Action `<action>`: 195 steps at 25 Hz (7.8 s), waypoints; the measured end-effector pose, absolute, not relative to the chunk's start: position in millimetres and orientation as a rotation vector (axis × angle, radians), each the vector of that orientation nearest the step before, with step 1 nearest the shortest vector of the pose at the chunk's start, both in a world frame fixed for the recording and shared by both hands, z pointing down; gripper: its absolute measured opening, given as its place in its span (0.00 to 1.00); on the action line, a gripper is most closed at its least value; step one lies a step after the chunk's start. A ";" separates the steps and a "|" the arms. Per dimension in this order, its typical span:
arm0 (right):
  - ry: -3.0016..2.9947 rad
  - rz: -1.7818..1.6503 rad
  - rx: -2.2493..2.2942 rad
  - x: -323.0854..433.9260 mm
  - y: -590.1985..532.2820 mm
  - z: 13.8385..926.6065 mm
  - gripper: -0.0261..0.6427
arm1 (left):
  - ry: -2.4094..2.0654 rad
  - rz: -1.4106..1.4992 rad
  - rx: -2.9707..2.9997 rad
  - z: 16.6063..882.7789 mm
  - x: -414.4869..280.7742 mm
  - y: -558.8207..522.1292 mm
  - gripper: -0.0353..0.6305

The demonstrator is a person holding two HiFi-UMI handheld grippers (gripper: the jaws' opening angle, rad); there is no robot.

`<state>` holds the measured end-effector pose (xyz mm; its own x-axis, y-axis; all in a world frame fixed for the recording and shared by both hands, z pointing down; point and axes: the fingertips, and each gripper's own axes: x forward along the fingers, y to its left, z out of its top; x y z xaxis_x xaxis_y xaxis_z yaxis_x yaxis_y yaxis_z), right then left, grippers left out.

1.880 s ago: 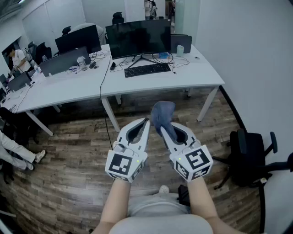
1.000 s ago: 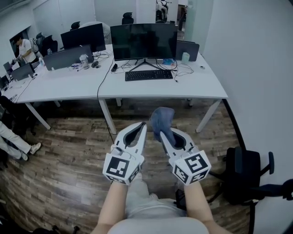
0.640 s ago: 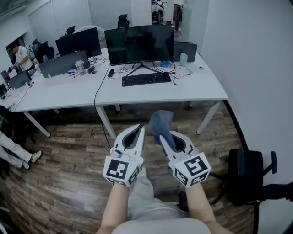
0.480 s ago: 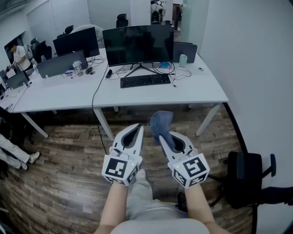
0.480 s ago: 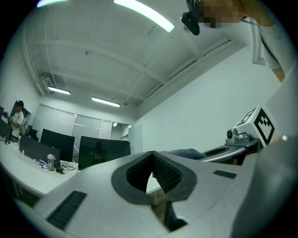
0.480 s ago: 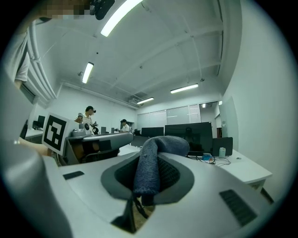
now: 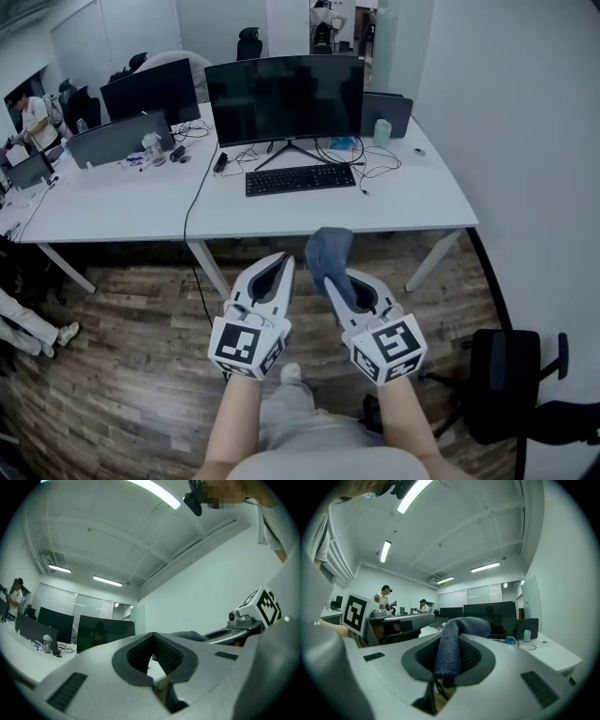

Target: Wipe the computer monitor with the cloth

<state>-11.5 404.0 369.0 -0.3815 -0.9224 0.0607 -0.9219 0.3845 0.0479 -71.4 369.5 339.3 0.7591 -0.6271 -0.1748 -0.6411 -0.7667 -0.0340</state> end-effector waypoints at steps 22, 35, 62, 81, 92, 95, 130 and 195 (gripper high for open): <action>-2.554 0.028 1.711 -24.4 213.4 367.3 0.14 | 1.012 0.221 -2.848 331.4 -79.5 187.2 0.06; -2.551 0.020 1.636 -31.7 134.5 368.3 0.14 | 1.141 0.264 -2.829 332.3 -104.2 101.6 0.06; -2.749 -0.106 1.419 1.2 -71.4 328.1 0.14 | 1.404 0.237 -2.656 319.7 -82.6 -92.1 0.06; -2.798 -0.280 1.161 -28.9 -172.7 299.6 0.14 | 1.161 0.015 -2.785 302.1 -74.8 -160.7 0.06; -2.693 -0.439 1.047 -76.9 -205.3 258.4 0.14 | 1.200 0.012 -2.642 258.8 -117.9 -196.9 0.06; -2.707 -0.450 1.051 -88.7 -216.5 245.6 0.14 | 1.221 0.072 -2.688 244.8 -133.6 -206.7 0.06; -2.634 -0.359 1.345 -161.3 -381.1 200.9 0.14 | 1.455 0.168 -2.490 225.8 -204.1 -311.9 0.06; -2.738 0.029 1.524 -56.4 -384.2 210.5 0.14 | 1.482 0.132 -2.487 223.7 -125.2 -302.9 0.06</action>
